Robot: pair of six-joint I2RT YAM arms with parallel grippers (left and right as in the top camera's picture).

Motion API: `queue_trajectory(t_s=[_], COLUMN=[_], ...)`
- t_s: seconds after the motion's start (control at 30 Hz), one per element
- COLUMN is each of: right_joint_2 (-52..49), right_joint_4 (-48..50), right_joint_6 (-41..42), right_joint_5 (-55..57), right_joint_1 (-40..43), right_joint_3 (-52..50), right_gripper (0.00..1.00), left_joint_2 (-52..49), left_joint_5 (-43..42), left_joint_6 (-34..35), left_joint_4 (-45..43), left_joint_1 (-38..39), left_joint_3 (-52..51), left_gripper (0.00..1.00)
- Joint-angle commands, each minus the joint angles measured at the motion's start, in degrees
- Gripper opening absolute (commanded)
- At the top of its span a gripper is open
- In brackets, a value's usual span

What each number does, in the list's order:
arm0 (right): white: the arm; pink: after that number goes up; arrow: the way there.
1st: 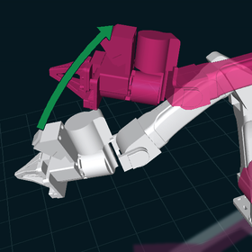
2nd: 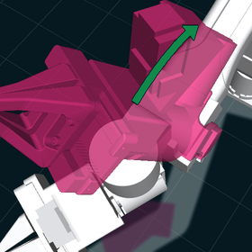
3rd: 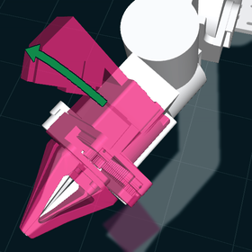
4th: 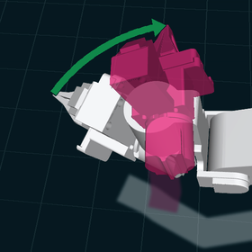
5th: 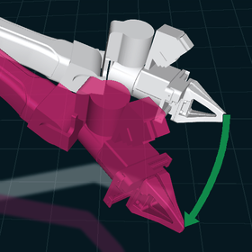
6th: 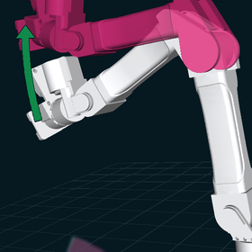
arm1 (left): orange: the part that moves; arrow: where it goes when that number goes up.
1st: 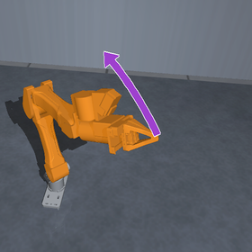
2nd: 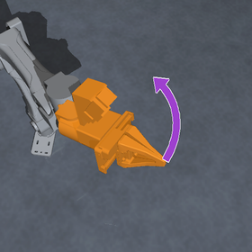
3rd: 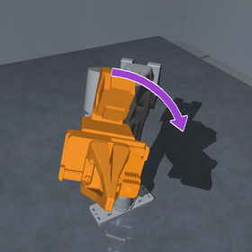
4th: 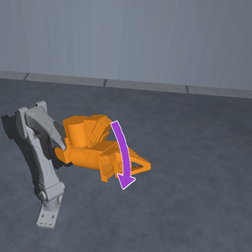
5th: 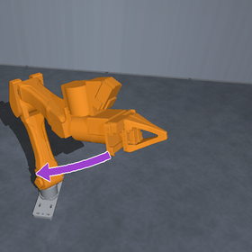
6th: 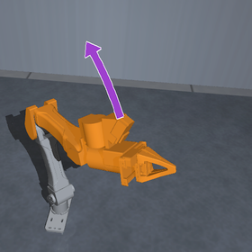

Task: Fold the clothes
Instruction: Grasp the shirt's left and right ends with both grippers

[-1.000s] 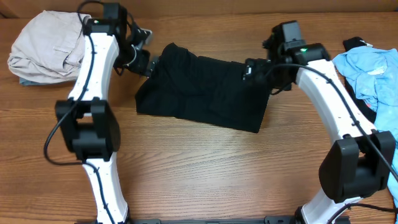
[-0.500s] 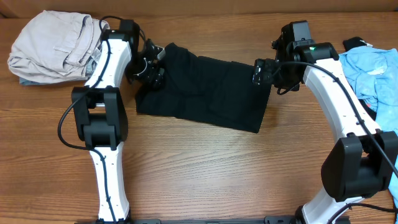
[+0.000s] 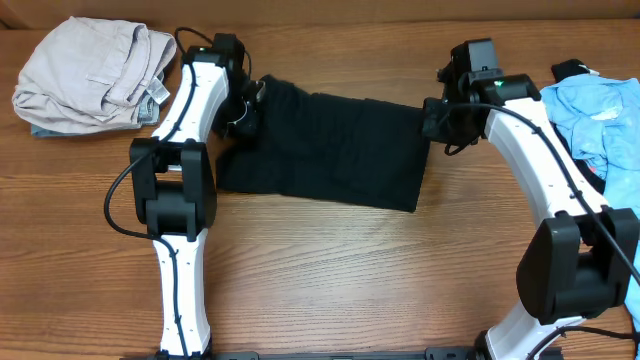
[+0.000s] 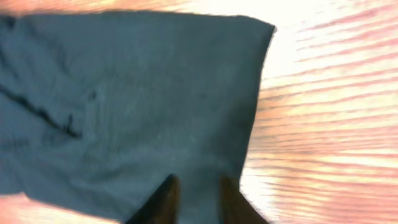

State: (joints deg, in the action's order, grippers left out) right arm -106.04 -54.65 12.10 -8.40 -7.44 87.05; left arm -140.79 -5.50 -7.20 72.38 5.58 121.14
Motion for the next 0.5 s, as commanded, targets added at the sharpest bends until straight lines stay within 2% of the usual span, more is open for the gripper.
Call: queue_trajectory(t_s=[0.0,0.07,0.37,0.47], right_joint_2=[-1.1,-1.5,-8.9,-11.7], right_joint_4=[2.7,5.2,12.2,12.7], right_joint_6=[0.1,0.6,1.9,3.0], right_joint_5=[-3.3,-4.7,-8.9,-8.9], right_joint_1=[0.1,0.1,0.1,0.1], right_joint_3=[-3.4,-5.6,-9.9,-9.9], right_gripper=[0.08,0.04,0.04,0.04], left_joint_2=[0.1,0.9,2.8,2.8], left_joint_5=[2.7,2.7,2.6,2.6], left_joint_6=[3.4,3.4,3.5,5.8], left_joint_4=[4.2,7.8,18.6,20.3], left_joint_1=[-0.3,-0.1,4.3,7.0], left_joint_3=[4.8,8.0,20.2,22.9], left_gripper=[0.04,0.04,0.04,0.04])
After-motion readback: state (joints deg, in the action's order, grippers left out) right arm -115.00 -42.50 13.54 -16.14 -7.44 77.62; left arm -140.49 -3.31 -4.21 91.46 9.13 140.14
